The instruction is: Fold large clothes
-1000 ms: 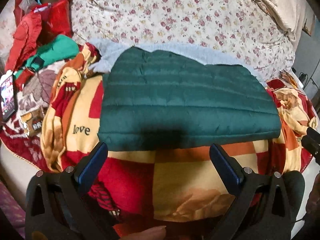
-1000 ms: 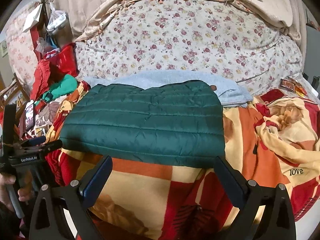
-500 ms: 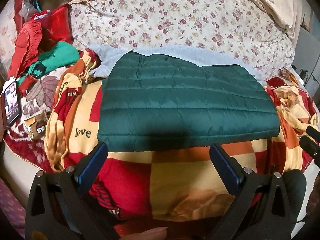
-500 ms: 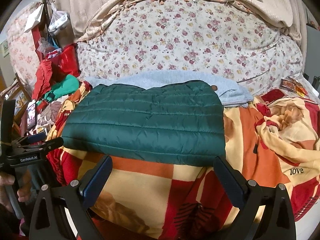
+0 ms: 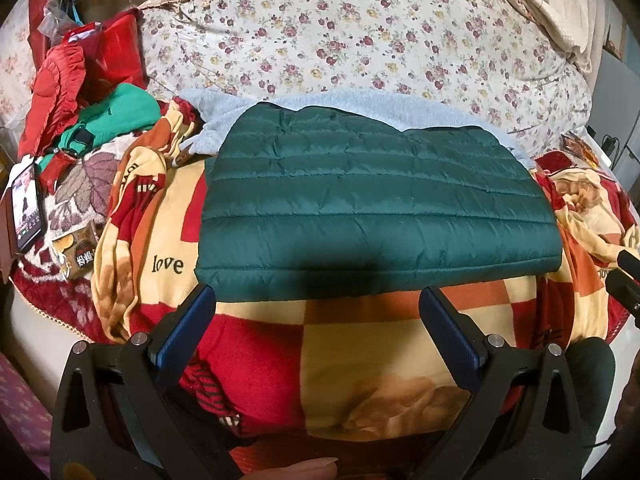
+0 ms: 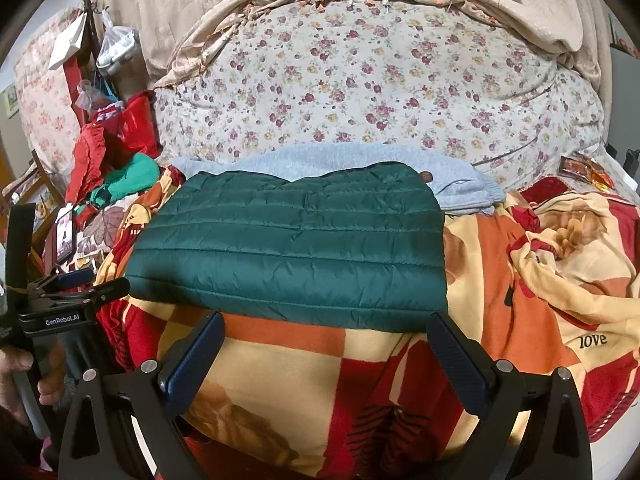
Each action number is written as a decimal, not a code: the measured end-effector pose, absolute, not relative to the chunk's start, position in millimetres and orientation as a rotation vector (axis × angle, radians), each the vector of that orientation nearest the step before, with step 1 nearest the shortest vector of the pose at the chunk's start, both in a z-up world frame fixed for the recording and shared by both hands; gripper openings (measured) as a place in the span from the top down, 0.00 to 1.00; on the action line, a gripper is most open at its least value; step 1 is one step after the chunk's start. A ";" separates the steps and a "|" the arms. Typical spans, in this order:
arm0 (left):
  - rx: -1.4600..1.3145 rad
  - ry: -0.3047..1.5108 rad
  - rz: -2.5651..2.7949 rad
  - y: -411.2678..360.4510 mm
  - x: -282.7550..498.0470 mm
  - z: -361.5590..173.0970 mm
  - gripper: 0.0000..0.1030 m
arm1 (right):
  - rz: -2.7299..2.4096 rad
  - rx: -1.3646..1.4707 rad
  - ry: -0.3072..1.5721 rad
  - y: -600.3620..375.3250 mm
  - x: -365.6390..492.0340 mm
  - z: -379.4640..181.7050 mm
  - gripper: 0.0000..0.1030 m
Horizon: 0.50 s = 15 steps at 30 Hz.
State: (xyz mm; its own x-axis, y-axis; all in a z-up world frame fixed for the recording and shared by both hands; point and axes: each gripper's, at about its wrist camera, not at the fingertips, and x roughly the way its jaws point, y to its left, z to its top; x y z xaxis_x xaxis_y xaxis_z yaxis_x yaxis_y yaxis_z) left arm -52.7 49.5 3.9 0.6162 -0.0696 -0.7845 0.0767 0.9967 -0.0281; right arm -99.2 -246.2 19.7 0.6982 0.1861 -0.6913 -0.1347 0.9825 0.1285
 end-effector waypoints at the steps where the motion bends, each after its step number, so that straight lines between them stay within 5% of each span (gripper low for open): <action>1: 0.008 0.904 -0.082 49.8 -52.5 3.5 0.01 | 0.178 0.069 0.779 -246.4 -99.5 19.9 0.03; 15: 0.018 0.840 -0.125 39.1 -61.9 11.0 0.01 | 0.180 0.082 0.786 -243.9 -99.8 18.7 0.03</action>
